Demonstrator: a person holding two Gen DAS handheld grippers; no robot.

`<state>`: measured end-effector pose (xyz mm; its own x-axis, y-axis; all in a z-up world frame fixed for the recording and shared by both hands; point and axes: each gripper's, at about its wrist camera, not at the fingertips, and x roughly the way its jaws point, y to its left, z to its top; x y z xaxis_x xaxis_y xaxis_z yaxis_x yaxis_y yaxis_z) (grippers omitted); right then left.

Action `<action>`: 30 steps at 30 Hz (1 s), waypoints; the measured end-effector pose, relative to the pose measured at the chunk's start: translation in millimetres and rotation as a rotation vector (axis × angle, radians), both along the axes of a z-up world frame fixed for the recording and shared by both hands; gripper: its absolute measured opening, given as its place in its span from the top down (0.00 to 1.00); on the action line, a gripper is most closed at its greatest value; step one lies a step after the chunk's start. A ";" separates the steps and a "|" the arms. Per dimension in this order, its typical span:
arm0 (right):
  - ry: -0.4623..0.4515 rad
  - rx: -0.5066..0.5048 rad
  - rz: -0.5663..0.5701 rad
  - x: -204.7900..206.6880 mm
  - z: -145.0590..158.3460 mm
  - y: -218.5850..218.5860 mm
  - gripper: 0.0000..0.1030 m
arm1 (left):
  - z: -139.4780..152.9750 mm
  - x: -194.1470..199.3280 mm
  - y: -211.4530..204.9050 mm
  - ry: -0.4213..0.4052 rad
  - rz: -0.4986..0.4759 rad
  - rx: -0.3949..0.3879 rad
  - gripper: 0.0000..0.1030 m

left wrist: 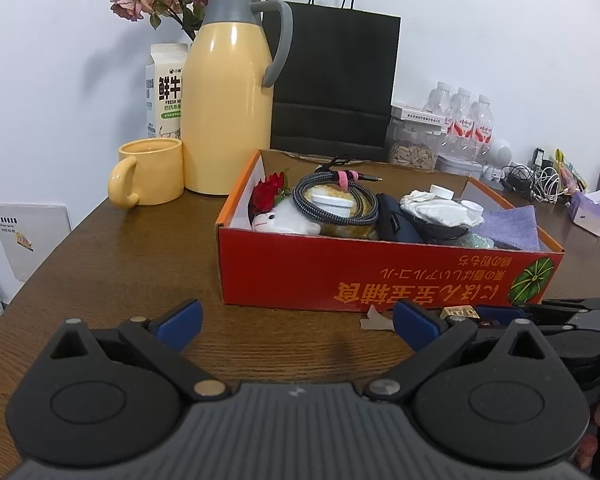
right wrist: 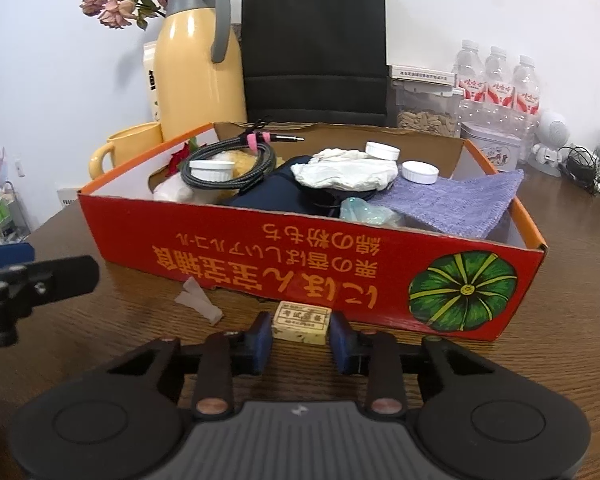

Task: Organize objects
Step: 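Grasp the small tan block on the table with right gripper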

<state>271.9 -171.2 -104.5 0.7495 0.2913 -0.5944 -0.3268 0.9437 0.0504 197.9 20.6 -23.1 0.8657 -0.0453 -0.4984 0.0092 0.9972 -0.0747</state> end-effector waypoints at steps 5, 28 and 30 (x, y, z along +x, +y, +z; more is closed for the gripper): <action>-0.012 0.014 0.011 -3.7 0.9 -1.7 0.71 | -4.3 4.3 1.7 0.024 0.010 0.000 0.00; -0.141 0.062 0.044 -27.8 18.3 -44.9 0.71 | -22.8 35.0 -47.8 0.096 -0.094 0.073 0.00; -0.155 0.069 0.044 -29.2 20.5 -49.8 0.71 | -24.4 39.3 -56.1 0.099 -0.101 0.090 0.00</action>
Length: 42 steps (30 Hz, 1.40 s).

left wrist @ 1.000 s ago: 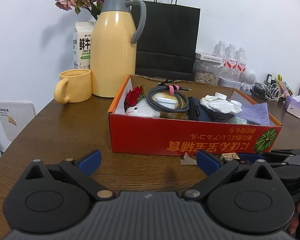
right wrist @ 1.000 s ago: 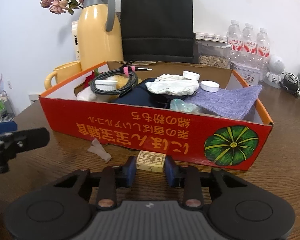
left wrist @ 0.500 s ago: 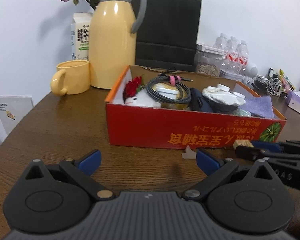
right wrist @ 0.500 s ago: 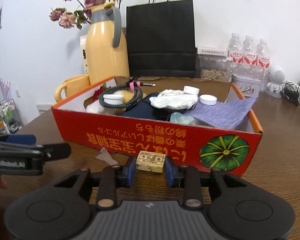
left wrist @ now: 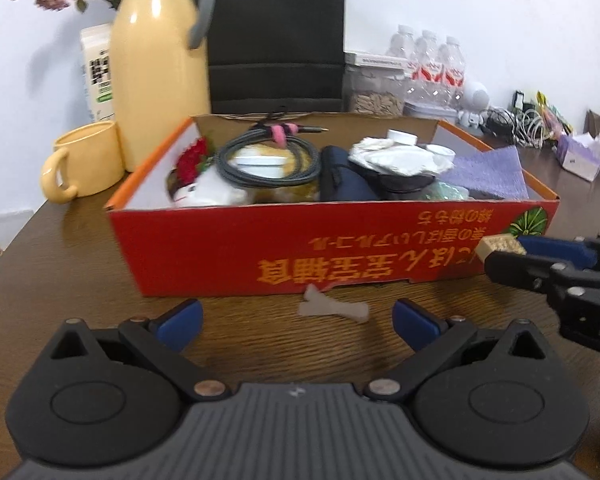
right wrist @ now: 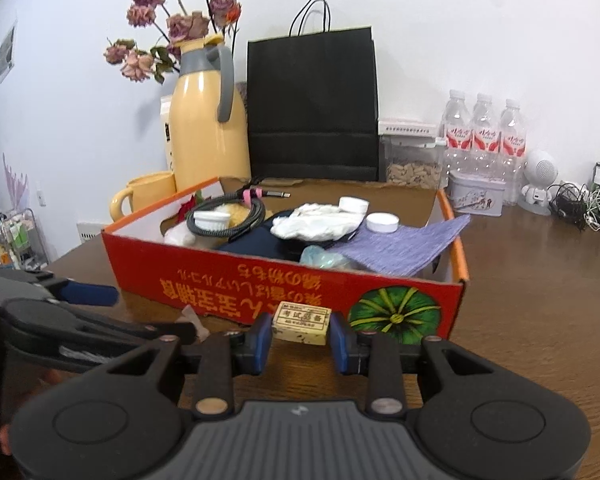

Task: Organize objects
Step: 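Grasp the small tan block on the table with right gripper, then carry the tan block into the box and open right gripper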

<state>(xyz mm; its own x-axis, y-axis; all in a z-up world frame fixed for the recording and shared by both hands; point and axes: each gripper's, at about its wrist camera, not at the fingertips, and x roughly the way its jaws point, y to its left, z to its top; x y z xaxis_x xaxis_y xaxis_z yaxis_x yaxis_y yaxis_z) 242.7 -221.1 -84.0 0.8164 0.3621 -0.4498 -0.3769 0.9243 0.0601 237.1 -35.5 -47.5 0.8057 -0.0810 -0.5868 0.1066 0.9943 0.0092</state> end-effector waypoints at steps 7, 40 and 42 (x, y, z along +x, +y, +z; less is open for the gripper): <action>-0.017 0.018 0.003 -2.5 3.8 -12.0 0.71 | -4.2 9.6 -23.0 0.026 0.013 0.032 0.04; -0.087 0.015 0.049 -16.3 17.5 -6.7 0.71 | 51.0 -44.6 0.9 -0.164 -0.033 -0.168 0.95; -0.095 0.022 0.065 -16.1 24.4 -5.8 0.71 | 60.2 -42.3 0.5 -0.184 -0.037 -0.164 0.95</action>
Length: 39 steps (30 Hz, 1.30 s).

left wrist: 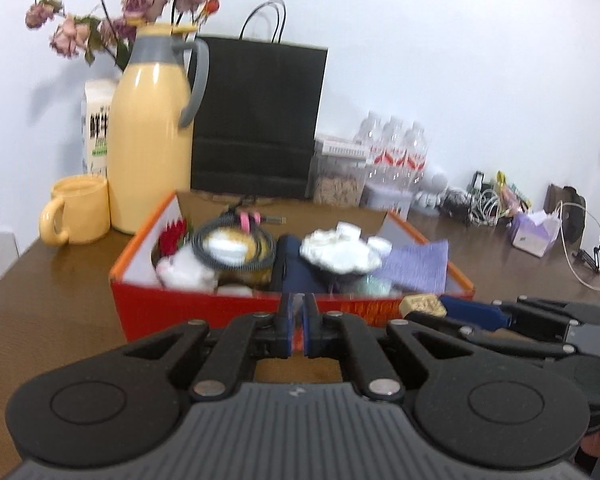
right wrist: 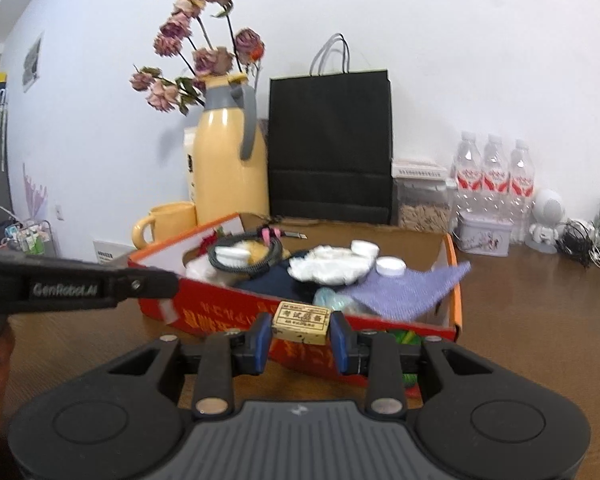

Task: Organize objects
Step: 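Carry the tan block into the box and open right gripper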

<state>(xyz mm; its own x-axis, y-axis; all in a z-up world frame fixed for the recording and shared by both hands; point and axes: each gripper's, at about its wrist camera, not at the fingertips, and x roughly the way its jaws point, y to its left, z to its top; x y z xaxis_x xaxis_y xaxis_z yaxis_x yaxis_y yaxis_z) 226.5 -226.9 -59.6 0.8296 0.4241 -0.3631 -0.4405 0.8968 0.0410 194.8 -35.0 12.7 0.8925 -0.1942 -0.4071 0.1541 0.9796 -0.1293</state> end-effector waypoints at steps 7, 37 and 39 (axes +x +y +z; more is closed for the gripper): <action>-0.073 -0.043 0.022 11.5 32.8 10.2 0.71 | 32.2 18.6 -3.0 -0.082 -0.004 0.013 0.95; 0.056 -0.073 -0.111 165.6 12.2 57.3 0.50 | 5.4 162.5 11.1 0.013 0.133 0.016 0.62; 0.051 -0.076 -0.135 165.4 12.9 52.4 0.21 | 6.1 160.5 15.3 0.002 0.150 0.014 0.35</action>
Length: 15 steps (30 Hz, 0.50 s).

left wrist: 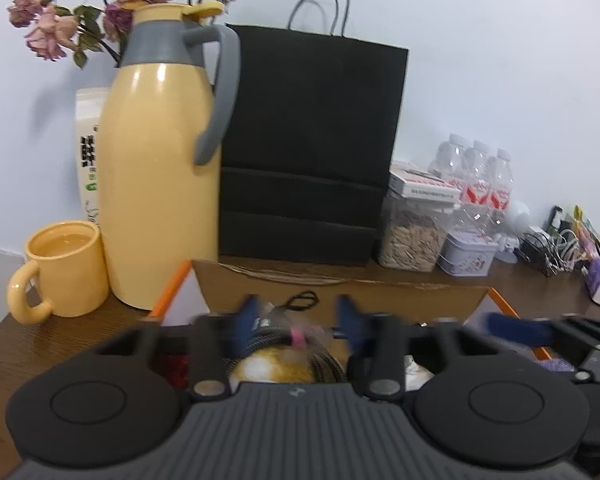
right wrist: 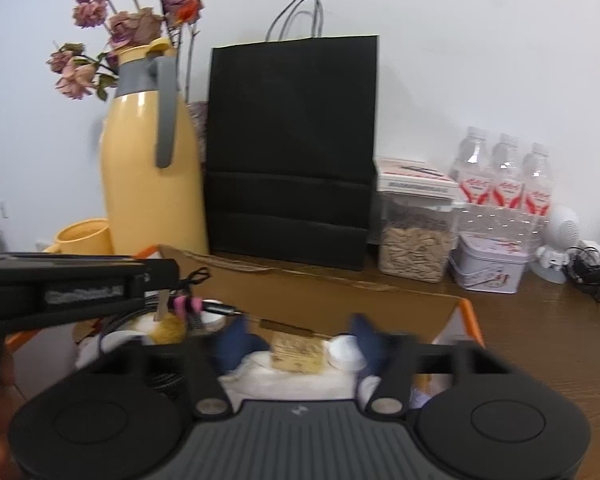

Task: Organize objects

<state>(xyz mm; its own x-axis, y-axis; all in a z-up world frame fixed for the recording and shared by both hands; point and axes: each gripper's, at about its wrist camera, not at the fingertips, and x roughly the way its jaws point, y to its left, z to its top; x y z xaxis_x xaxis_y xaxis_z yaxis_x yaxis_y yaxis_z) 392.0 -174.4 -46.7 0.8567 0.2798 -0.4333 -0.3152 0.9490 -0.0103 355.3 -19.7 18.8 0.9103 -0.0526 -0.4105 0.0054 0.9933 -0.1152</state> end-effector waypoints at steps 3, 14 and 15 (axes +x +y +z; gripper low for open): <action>-0.013 -0.004 -0.022 -0.8 1.9 -5.4 0.07 | 4.3 -4.0 3.8 -0.030 0.027 0.011 0.00; 0.009 0.002 -0.035 -2.8 6.6 -12.3 0.00 | 17.3 -12.2 14.8 -0.031 0.048 -0.001 0.00; 0.009 0.001 -0.032 -4.4 7.9 -12.1 0.00 | 18.4 -13.8 14.6 -0.030 0.041 0.006 0.00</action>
